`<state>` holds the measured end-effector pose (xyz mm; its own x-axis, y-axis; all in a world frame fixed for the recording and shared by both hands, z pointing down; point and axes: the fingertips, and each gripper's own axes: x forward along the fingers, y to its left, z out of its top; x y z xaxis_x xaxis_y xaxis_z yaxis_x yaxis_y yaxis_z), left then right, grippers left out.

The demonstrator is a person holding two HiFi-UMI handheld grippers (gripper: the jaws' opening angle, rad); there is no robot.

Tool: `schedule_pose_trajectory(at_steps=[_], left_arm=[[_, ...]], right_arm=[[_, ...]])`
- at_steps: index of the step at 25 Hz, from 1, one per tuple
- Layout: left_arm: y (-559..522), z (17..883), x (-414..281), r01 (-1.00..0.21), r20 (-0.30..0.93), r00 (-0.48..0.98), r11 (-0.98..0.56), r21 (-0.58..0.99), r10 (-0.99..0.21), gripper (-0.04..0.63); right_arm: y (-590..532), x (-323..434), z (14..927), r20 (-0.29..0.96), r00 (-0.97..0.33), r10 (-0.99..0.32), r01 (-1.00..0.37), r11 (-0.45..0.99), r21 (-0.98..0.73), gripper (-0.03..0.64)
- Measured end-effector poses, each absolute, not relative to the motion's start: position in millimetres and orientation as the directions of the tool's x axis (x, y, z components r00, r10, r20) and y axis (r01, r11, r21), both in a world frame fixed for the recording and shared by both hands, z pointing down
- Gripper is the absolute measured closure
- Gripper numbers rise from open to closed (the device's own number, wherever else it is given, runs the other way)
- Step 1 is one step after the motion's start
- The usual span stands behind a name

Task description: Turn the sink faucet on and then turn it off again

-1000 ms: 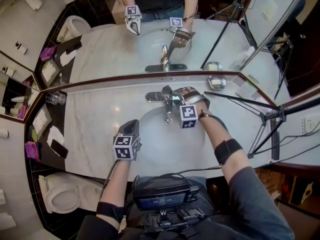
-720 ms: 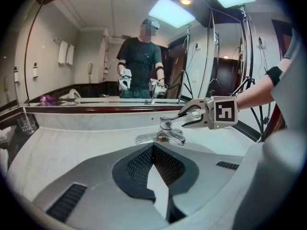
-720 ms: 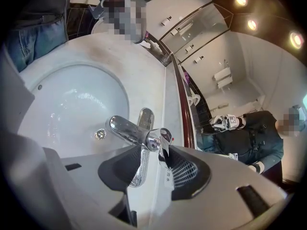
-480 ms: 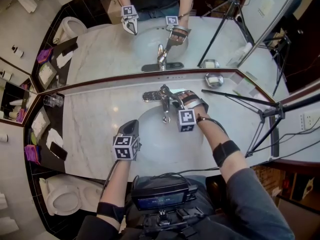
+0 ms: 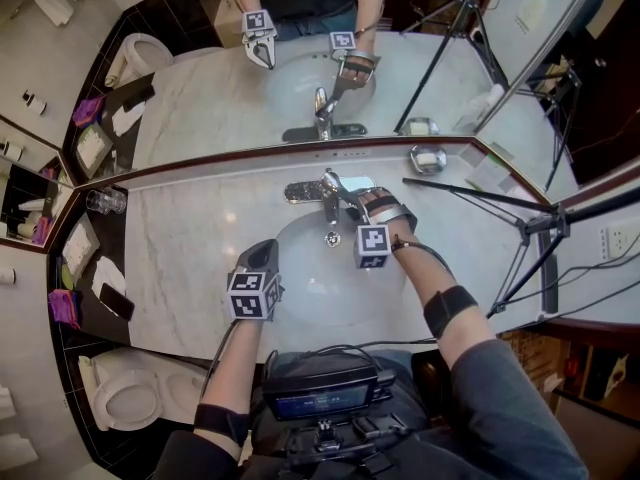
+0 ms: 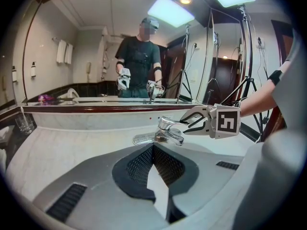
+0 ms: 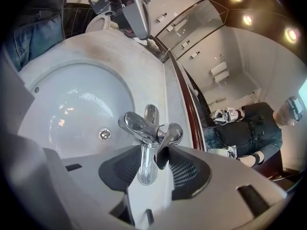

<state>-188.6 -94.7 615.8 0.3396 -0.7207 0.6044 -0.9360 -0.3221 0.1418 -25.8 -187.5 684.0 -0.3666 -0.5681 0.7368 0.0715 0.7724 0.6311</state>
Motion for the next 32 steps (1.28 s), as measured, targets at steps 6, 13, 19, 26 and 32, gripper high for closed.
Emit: schedule_pose_trajectory(at_steps=[6,13,19,26,32], left_arm=[[-92.2,618.6,-192.5,-0.939,0.608,0.332,-0.312,0.142,-0.721,0.592],[-93.0,617.2,-191.7,-0.939,0.606,0.330,-0.314,0.137,-0.724,0.592],[-93.0,616.7,-191.7,-0.939,0.601,0.330,-0.316,0.134,-0.728,0.592],[-94.0,615.2,-185.7,-0.936,0.594,0.338,-0.325,0.133,-0.730,0.592],[-95.4,610.0,-183.6,-0.934,0.584,0.343,-0.331,0.131,-0.736,0.592]], right_arm=[[-187.9,-26.6,683.5,0.733,-0.365,-0.574,0.061,0.771,0.634,0.433],[-189.1,-29.4,678.6,0.749,-0.357,-0.559,0.014,0.798,0.602,0.432],[-184.2,-25.9,660.4,0.721,-0.383,-0.577,-0.129,0.806,0.577,0.431],[-173.5,-19.5,626.1,0.669,-0.443,-0.598,-0.318,0.802,0.506,0.558],[-161.1,-9.5,609.7,0.637,-0.470,-0.611,-0.503,0.778,0.375,0.598]])
